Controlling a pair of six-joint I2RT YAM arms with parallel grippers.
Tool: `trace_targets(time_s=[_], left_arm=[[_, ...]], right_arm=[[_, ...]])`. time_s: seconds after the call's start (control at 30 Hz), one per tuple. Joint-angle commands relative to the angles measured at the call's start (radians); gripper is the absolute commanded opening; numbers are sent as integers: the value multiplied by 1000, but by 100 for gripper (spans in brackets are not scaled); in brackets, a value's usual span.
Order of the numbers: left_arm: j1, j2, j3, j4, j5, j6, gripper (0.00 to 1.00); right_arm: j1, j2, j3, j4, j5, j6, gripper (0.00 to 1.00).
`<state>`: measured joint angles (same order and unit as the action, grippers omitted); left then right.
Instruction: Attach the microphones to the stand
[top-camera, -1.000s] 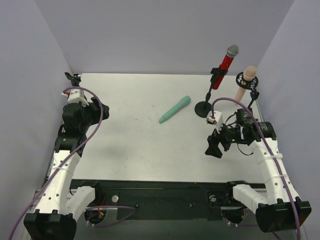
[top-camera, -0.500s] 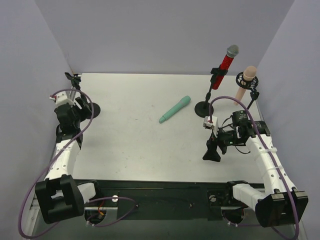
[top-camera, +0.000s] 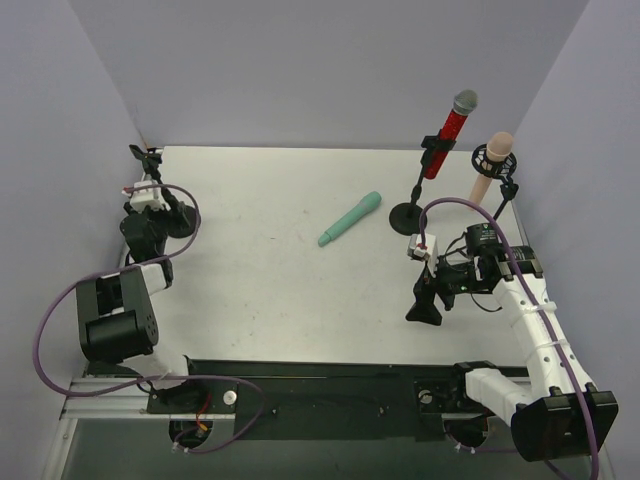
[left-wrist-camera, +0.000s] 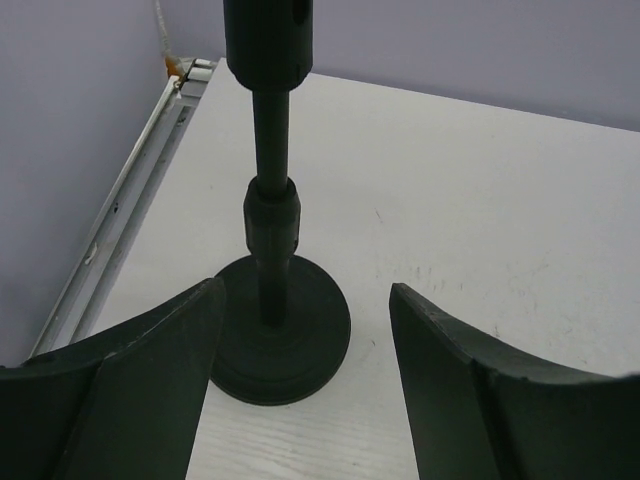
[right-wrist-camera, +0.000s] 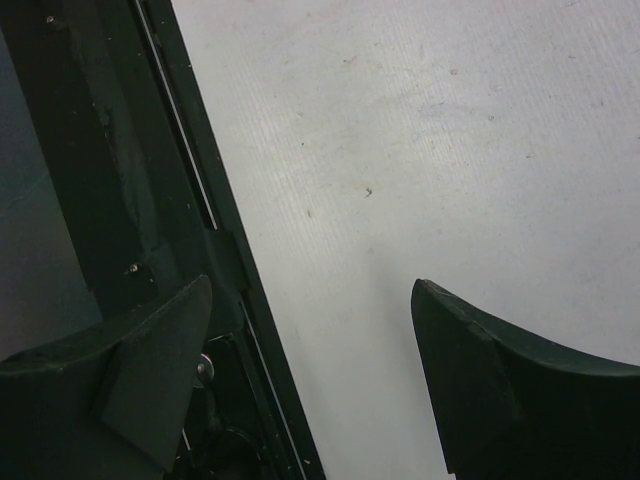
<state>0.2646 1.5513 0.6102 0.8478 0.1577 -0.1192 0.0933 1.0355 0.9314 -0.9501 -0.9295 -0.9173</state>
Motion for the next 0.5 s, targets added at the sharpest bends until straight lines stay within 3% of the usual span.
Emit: trace_targets(time_s=[0.0, 0.23, 0.37, 0.47], left_arm=[[22, 76, 89, 194, 108, 39, 77], [28, 162, 163, 217, 163, 50, 68], [33, 196, 197, 198, 201, 43, 53], [35, 211, 209, 195, 238, 43, 35]], right_arm=[[0, -3, -8, -13, -14, -3, 76], [-7, 6, -9, -4, 3, 6, 76], [-9, 14, -9, -4, 4, 11, 76], [-15, 14, -8, -3, 4, 15, 76]])
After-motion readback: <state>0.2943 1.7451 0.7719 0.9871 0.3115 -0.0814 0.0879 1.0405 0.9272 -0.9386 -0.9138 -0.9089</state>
